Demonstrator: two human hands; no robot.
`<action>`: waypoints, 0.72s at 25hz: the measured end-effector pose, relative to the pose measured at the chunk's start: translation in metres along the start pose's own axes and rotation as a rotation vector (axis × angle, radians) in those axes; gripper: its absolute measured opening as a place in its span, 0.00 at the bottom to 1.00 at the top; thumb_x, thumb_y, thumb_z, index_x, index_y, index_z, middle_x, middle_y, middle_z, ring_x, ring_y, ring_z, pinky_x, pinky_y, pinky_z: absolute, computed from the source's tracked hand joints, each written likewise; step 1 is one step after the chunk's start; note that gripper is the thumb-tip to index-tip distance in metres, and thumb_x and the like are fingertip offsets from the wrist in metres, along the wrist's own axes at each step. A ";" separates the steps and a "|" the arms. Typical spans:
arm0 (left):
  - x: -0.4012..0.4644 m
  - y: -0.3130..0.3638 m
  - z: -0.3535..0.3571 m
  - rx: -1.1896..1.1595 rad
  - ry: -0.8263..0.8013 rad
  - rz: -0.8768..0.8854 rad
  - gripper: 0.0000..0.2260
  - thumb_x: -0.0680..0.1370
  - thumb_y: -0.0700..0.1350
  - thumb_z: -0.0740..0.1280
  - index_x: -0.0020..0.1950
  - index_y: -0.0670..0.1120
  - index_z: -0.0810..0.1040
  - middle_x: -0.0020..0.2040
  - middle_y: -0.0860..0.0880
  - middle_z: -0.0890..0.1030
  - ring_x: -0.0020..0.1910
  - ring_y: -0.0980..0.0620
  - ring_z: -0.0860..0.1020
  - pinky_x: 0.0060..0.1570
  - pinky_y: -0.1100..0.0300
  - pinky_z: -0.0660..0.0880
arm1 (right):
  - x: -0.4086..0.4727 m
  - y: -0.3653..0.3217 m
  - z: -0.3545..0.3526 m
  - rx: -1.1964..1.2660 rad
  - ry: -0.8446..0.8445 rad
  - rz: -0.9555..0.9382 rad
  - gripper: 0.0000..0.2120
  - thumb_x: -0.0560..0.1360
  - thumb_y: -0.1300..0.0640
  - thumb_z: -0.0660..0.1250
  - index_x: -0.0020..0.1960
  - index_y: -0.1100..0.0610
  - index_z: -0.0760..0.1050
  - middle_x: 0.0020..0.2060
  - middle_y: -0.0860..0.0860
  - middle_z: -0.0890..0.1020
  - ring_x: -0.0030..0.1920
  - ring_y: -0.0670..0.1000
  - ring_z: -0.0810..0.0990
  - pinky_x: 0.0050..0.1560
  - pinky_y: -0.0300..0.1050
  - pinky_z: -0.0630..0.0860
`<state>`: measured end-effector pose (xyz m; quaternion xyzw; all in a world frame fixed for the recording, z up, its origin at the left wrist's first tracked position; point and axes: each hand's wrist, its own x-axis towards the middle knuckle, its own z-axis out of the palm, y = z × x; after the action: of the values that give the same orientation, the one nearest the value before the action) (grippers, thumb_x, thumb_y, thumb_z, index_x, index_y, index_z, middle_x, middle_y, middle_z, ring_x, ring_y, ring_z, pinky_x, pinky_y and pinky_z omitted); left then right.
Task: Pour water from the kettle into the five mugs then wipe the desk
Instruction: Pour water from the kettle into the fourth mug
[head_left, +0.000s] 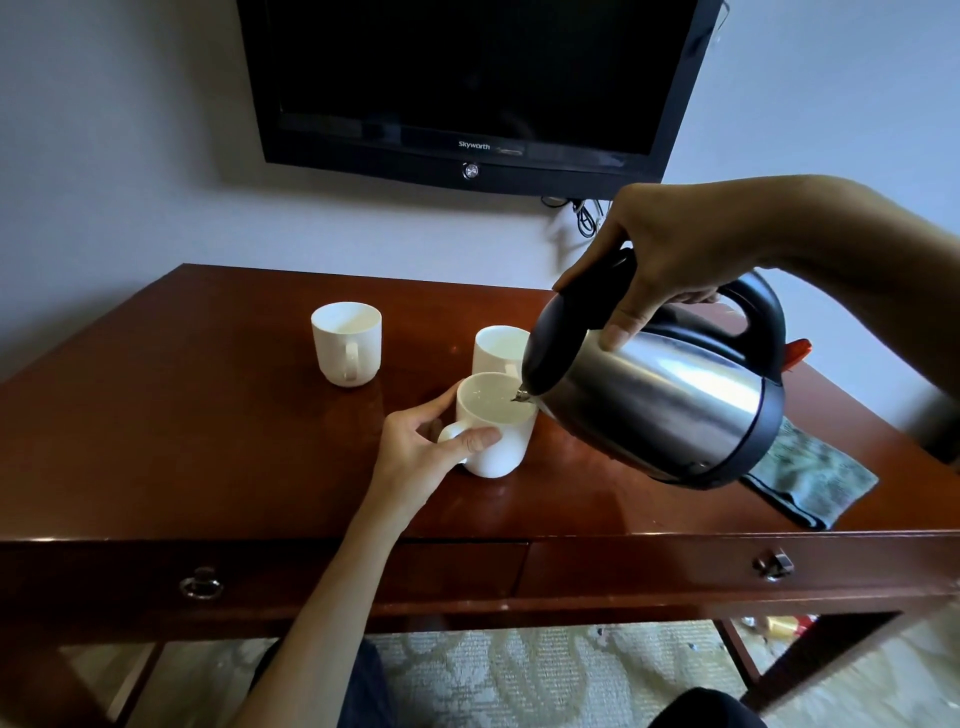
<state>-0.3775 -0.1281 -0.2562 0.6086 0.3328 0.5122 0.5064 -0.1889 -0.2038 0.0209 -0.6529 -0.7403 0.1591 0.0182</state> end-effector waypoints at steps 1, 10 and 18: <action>0.000 0.001 0.000 -0.004 0.000 0.005 0.33 0.62 0.58 0.81 0.67 0.53 0.81 0.52 0.44 0.87 0.57 0.36 0.80 0.57 0.42 0.80 | 0.000 0.000 0.000 -0.002 -0.003 -0.001 0.28 0.63 0.52 0.83 0.62 0.46 0.83 0.19 0.48 0.71 0.19 0.48 0.64 0.23 0.38 0.66; -0.001 0.002 0.000 -0.002 -0.004 0.004 0.31 0.65 0.51 0.83 0.67 0.51 0.81 0.52 0.48 0.87 0.57 0.37 0.80 0.55 0.48 0.81 | 0.004 0.000 -0.002 -0.018 -0.007 -0.012 0.27 0.62 0.51 0.83 0.60 0.47 0.83 0.20 0.48 0.74 0.20 0.46 0.66 0.23 0.36 0.68; -0.001 0.001 -0.001 0.014 -0.008 0.010 0.34 0.64 0.53 0.83 0.68 0.49 0.81 0.52 0.45 0.87 0.53 0.46 0.83 0.51 0.55 0.83 | 0.002 0.006 -0.001 0.005 0.003 -0.028 0.27 0.62 0.52 0.83 0.60 0.46 0.83 0.20 0.50 0.74 0.20 0.48 0.66 0.22 0.37 0.68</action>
<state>-0.3787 -0.1293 -0.2552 0.6158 0.3312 0.5099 0.5011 -0.1833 -0.2012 0.0195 -0.6425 -0.7490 0.1600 0.0232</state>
